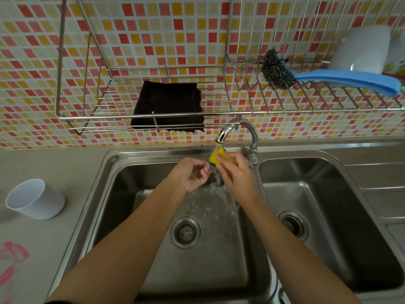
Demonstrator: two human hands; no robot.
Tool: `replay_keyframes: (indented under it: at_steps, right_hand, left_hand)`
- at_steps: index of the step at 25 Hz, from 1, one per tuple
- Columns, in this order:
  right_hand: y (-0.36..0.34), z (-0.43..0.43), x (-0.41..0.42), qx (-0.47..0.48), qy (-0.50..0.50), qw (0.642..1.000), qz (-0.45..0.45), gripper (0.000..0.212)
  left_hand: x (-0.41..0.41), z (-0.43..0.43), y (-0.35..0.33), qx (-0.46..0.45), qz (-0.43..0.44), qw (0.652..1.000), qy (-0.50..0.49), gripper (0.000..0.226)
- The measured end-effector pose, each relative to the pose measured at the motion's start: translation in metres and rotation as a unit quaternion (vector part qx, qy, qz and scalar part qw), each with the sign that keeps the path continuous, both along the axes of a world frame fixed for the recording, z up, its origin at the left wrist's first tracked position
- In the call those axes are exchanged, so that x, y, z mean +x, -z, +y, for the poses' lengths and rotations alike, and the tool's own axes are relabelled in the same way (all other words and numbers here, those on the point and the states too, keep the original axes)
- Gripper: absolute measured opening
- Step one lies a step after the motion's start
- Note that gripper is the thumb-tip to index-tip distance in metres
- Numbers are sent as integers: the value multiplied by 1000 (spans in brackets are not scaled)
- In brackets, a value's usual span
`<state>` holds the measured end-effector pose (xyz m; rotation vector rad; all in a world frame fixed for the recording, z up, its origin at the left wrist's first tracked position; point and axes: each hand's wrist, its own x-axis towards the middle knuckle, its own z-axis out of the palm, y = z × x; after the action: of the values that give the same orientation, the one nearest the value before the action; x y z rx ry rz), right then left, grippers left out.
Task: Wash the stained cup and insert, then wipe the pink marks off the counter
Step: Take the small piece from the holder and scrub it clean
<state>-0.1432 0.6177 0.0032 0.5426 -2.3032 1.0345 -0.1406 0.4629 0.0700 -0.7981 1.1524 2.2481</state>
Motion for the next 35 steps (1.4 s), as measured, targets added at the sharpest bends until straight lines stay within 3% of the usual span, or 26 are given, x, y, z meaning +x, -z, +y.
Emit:
replay_keyframes:
  at_steps: [2,3,5,8,11,14,17,21,23,27,29,31,35]
  right_hand:
    - [-4,-2,-1,-55,33,998,-23,32]
    - [-6,-3,1,-59,29,998,-20,31]
    - [-6,-6,4,-44,10,999,-15,31]
    - [-9,-7,2,-83,63,994,-38,32]
    - [-6,-7,3,-39,41,998,-35,32]
    - [-7,-6,2,-78,96,990,-69,30]
    - [-8,-10,4,-31,52,994,-94,36]
    - [-17,-19,9,-76,43,973,-212,37]
    - [-14,-20,8,-104,30,968,-228,48]
    - [2,-9,-5,-154,61,938,-305,90]
    - [5,3,-20,-56,102,934,-337,94]
    - [4,9,-32,93,95,936,-326,85]
    - [1,-1,-42,278,106,899,-321,77]
  left_hand:
    - [3,5,4,-155,102,982,21,14]
    - [5,7,9,-253,178,951,31,12]
    - [11,6,18,-430,328,839,54,11]
    - [21,3,26,-577,452,676,71,11]
    - [26,-1,31,-619,502,603,25,15]
    - [25,2,30,-625,525,576,46,9]
    - [18,2,27,-630,523,572,42,7]
    - [19,8,27,-628,525,574,40,8]
    - [20,12,24,-619,522,586,39,10]
    - [16,-6,28,-649,512,556,84,8]
    - [18,-17,29,-665,479,564,105,11]
    - [18,-24,29,-670,476,561,102,14]
    - [17,-26,25,-664,477,566,105,13]
